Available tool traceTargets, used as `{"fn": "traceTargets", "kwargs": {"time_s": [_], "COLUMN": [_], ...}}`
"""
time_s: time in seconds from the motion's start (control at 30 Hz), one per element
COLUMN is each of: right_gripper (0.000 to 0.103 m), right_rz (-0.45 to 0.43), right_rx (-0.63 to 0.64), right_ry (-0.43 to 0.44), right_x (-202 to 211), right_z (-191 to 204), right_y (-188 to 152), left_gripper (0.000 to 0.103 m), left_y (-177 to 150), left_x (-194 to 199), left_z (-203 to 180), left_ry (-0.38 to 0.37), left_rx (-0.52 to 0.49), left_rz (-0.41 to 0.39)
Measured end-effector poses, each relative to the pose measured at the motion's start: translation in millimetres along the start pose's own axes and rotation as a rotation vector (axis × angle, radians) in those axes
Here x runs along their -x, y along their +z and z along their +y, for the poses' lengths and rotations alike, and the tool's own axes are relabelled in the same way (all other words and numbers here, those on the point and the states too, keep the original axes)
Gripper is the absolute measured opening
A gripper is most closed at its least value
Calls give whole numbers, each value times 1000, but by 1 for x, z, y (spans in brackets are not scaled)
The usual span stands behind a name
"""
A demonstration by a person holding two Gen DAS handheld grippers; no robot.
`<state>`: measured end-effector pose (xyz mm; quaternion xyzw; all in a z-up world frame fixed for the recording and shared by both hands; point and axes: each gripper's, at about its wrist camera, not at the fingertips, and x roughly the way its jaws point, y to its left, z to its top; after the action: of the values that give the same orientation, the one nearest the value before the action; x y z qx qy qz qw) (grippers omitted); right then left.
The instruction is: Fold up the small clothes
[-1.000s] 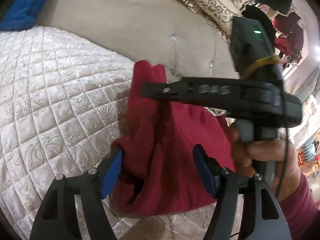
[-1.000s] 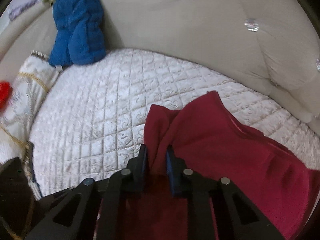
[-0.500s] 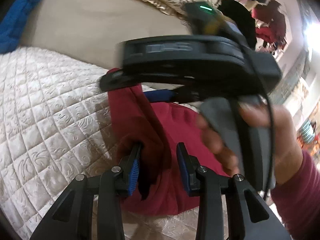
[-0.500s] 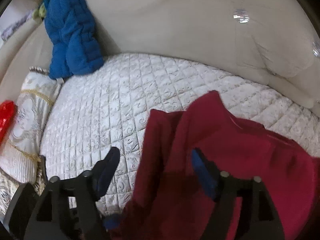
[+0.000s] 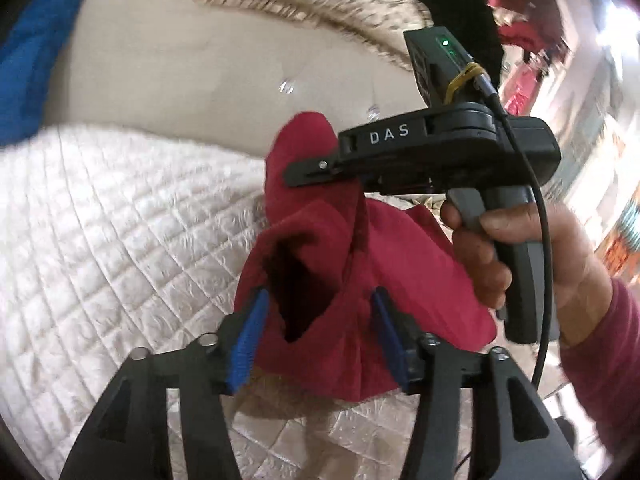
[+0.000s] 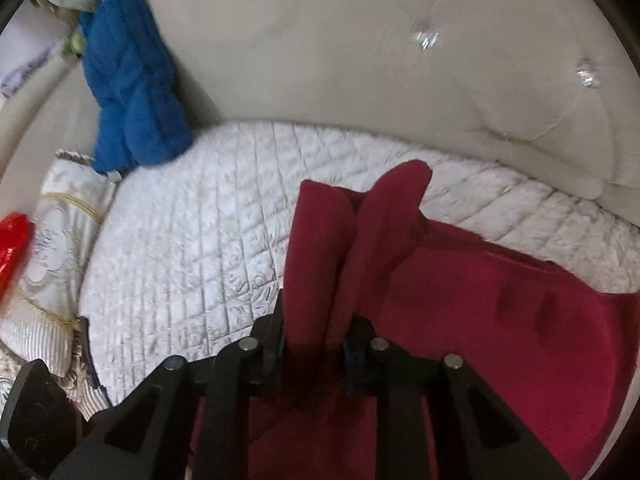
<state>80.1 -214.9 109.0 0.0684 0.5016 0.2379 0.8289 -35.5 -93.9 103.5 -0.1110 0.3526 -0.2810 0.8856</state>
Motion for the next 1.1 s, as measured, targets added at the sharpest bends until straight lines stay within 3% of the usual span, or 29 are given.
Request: {"fn": "traceTargets", "kwargs": {"time_s": [0.1,0.23,0.33,0.4,0.47,0.63,0.7,0.87,0.93,1.1], "right_gripper": [21,20,20,20,20,20,20,18,18,18], "right_rz": [-31,-61,-81,-92,-97,-100,-104,-143,-162,-152], "right_rx": [14,-9,-46,-57,-50,-42,-49,-67,-70,-101], "right_ry": [-8,-28,3,16,15,24,25,-7,-33,-134], "right_x": [15,30,41,47,52,60,66,100,117,136], "right_z": [-3,-19,-35,-40,-42,-46,-52,-81,-95,-143], "right_y": [-7,-9,-11,-14,-16,-21,-24,-30,-33,-53], "left_gripper": [36,39,51,52,53,52,36,14,12,10], "left_y": [0,-1,-3,-1,2,1,4,8,14,10], "left_x": [2,30,37,30,15,-15,-23,-19,-21,-46], "left_z": [-19,-50,-64,-66,-60,-46,-51,-79,-93,-139], "left_ry": [28,-59,5,40,63,-18,-57,-143,-191,-230], "left_rx": [-59,-143,-206,-201,-153,-69,-70,-93,-104,-146], "left_rz": [3,-50,-79,-84,-37,-6,-6,-45,-49,7]}}
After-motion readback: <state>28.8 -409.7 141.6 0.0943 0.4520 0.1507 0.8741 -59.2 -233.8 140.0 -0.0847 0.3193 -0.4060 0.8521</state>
